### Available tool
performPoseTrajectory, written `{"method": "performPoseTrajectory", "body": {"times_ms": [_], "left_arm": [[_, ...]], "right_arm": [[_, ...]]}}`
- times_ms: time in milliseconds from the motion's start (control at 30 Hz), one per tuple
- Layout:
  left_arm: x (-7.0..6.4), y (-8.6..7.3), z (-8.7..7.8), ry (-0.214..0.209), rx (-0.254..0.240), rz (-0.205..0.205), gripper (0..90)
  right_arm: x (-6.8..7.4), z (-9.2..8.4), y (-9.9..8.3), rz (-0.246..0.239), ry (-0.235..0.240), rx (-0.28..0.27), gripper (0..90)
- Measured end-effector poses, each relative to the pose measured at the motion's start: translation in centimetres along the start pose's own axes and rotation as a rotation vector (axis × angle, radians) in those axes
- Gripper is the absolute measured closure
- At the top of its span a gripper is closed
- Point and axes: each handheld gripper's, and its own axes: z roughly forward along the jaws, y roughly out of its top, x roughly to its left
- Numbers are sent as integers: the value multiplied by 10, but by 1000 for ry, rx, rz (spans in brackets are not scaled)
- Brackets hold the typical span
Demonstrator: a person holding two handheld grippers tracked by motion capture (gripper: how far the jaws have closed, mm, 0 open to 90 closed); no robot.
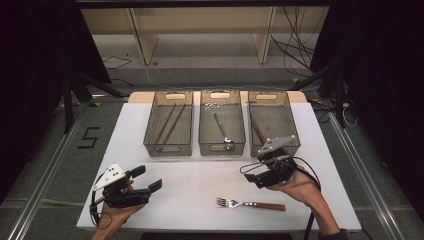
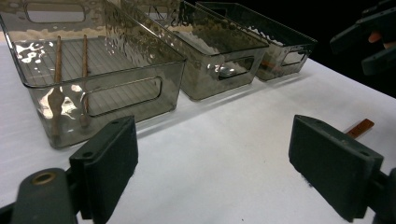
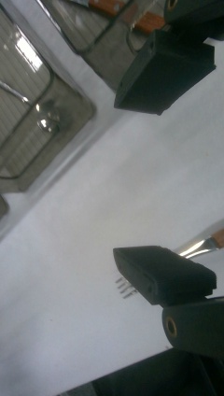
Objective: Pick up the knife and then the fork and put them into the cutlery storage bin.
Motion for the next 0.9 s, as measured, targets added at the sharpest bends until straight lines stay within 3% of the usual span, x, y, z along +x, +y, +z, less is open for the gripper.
{"method": "performPoseTrajectory", "body": {"times_ms": [433,600,900], "left_arm": [[0,0,0,2,5,8,152],[-1,0,0,3,1,4,152],[0,0,0,2,4,8,152]], "right_arm": [[14,12,-15,-43,26,95,247],[18,16,-20,-66,45,157,253],[25,24,-27,-117,73,248,324]]}}
